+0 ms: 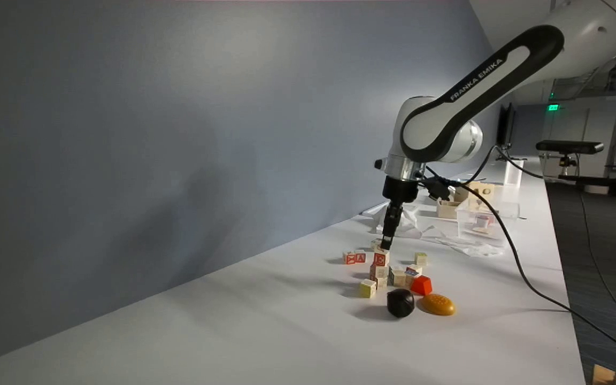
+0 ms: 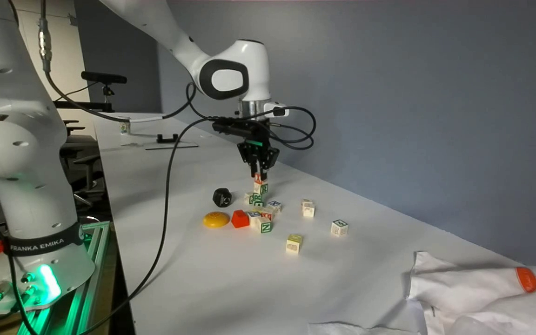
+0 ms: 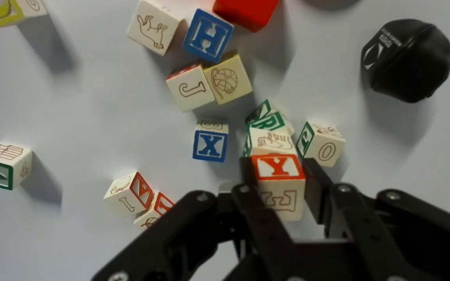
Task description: Pick up the square objects from the counter and place them on top of the other objects
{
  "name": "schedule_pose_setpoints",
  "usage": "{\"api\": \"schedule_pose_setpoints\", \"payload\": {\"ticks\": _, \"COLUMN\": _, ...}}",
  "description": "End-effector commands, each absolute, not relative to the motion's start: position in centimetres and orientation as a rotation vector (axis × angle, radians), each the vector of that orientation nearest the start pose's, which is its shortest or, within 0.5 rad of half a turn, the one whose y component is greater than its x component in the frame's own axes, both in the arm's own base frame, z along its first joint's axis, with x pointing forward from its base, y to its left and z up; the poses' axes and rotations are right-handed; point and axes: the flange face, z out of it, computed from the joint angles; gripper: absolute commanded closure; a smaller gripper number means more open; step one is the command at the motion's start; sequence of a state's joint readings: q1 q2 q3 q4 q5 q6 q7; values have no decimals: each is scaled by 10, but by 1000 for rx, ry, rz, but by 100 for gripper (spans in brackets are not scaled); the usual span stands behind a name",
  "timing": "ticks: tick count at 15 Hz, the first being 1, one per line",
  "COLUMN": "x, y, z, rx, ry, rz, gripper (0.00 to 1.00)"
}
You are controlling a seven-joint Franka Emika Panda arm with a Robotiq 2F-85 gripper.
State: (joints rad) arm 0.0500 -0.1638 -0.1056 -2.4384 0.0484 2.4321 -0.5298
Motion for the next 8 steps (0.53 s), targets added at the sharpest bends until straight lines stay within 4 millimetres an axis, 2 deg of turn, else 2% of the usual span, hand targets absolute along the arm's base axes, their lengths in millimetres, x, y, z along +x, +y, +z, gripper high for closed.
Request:
{"api": "schedule_pose_setpoints", "payload": {"ticks": 1, "x": 484, "y": -26, "z": 384, "rx": -3071, "ry": -667, "rz": -237, "gripper": 91}}
{"api": "schedule_pose_setpoints", "payload": {"ticks": 2, "x": 484, "y": -26, "z": 384, "rx": -3072, "ry": -669, "rz": -236, "gripper": 87}}
{"api": "schedule_pose_setpoints", "payload": {"ticks": 3, "x": 485, "y": -25, "z": 384, "rx": -3072, "ry": -667, "rz": -234, "gripper": 41}}
{"api": "schedule_pose_setpoints", "payload": {"ticks": 5, "x": 485, "y": -24, "z": 384, "rx": -3071, "ry": -664, "rz": -229, "gripper": 35}}
{"api": "schedule_pose_setpoints", "payload": {"ticks": 8, "x": 485, "y": -24, "z": 383, "rx": -3071, "ry": -660, "rz": -222, "gripper": 12}}
